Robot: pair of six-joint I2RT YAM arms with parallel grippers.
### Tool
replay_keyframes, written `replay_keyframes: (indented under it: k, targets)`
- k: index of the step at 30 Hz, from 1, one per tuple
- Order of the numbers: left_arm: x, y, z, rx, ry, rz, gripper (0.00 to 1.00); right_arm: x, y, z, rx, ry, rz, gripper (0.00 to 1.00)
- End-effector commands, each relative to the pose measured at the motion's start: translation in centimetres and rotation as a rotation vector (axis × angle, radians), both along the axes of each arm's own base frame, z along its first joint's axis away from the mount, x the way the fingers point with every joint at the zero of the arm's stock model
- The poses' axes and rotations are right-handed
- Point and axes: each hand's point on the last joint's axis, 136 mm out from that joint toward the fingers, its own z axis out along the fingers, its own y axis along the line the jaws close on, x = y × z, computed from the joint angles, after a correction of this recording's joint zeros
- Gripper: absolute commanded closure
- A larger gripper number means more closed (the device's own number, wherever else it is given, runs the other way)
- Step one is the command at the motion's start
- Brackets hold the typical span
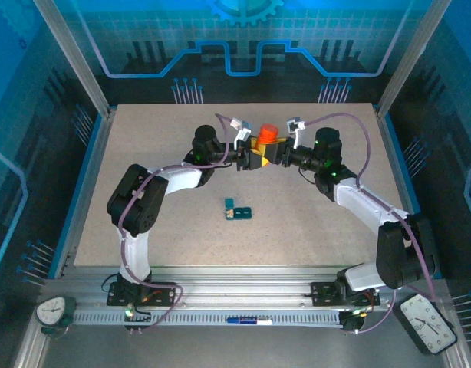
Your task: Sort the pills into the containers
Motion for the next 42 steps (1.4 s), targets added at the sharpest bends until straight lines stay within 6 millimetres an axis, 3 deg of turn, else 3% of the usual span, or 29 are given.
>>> replay_keyframes:
  k: [1, 4, 5, 23, 27, 35, 42]
  targets:
    - [-2.3, -0.6, 4.0, -0.057, -0.188, -0.062, 1.00, -0.1, 0.0, 1.1, 0.044, -0.011, -0.024, 0.64]
    - [-2.3, -0.5, 4.1, -0.059, -0.193, -0.057, 1.00, 0.1, -0.2, 1.5, 0.047, -0.021, -0.042, 0.66]
    - [-2.3, -0.5, 4.1, -0.061, -0.194, -0.056, 1.00, -0.1, -0.3, 0.3, 0.040, 0.005, -0.048, 0.66]
    - [-2.2, 0.0, 4.6, -0.088, -0.203, -0.042, 1.00, 0.5, -2.4, -0.8, 0.141, 0.056, -0.132, 0.67]
    - [-2.2, 0.0, 4.5, -0.086, -0.200, -0.043, 1.00, 0.4, -2.3, -0.3, 0.154, 0.053, -0.119, 0.59]
    - [-1.8, 0.1, 3.7, -0.064, -0.199, -0.025, 1.00, -0.3, -2.6, 1.3, 0.138, 0.046, -0.102, 0.25]
    - [-1.1, 0.5, 3.5, -0.061, -0.214, -0.001, 1.00, -3.1, -3.3, 0.5, 0.063, 0.096, -0.071, 0.10]
